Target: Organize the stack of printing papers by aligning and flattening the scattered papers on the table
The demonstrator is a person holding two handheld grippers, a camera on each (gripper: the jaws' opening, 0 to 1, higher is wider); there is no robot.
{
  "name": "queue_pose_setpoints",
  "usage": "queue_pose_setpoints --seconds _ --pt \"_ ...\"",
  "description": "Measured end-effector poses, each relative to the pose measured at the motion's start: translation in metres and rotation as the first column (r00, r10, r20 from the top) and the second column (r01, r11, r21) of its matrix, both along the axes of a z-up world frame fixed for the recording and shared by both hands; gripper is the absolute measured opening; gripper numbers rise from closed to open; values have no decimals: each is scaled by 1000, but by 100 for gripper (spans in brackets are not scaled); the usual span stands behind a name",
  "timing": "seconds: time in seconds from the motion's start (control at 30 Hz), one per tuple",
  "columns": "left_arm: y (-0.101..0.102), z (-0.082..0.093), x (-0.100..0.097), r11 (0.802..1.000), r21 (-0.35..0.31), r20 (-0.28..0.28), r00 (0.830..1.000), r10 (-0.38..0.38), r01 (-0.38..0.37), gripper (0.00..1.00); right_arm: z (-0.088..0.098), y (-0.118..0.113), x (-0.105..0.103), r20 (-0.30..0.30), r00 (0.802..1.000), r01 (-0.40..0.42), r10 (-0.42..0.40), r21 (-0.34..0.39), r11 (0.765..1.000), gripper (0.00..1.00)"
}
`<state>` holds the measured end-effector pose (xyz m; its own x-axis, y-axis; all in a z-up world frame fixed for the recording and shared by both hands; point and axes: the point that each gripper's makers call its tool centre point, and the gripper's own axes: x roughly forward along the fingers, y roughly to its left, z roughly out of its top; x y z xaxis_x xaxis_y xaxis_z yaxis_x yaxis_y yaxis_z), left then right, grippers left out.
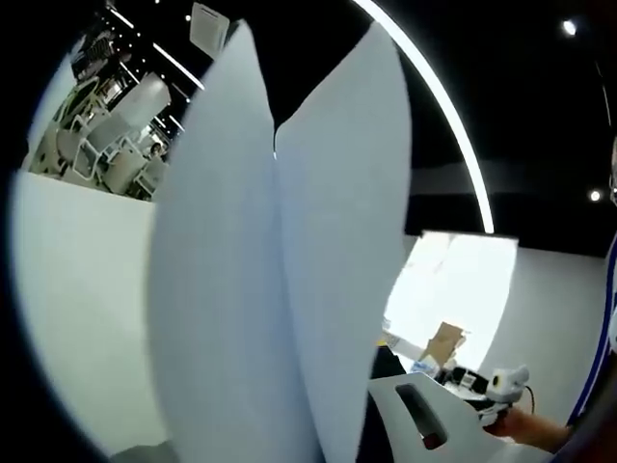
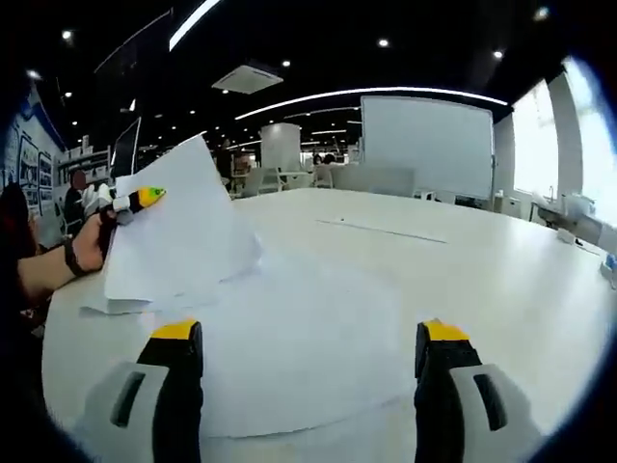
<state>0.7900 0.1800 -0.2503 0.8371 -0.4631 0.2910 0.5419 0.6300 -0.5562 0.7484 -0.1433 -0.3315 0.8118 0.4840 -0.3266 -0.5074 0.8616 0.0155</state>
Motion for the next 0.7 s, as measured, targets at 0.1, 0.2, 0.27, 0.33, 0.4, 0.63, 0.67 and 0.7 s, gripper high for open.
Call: queue_pose_setpoints --seconds 0.1,0.2,0.27,0.33,0.4,0.63,0.67,0.7 --pt "0 0 0 1000 2 0 1000 0 0 7 -2 1 -3 -4 1000 18 -18 9 1000 85" --pt "0 0 0 1000 3 0 1000 0 0 7 -3 0 -4 3 1000 25 -25 -18 1000 85" --pt "0 -1 0 1000 5 0 1000 0 0 7 -6 -1 -5 19 999 37 -35 -69 997 85" --pt "-1 -1 0 1000 8 1 1000 0 0 7 -7 -1 -7 21 999 38 -36 -73 997 85" --pt "-1 -1 0 1000 6 1 1000 0 0 7 -7 -3 -8 28 999 44 -42 -72 996 84" --pt "-1 -1 0 1000 3 0 1000 0 0 7 -7 -16 -12 45 996 81 -78 -58 995 78" --pt "-1 -1 0 1000 3 0 1000 0 0 7 -8 -17 -13 49 996 80 -78 -58 995 76" --pt "-1 -1 0 1000 3 0 1000 0 0 7 -8 -17 -14 55 996 80 -76 -63 995 74"
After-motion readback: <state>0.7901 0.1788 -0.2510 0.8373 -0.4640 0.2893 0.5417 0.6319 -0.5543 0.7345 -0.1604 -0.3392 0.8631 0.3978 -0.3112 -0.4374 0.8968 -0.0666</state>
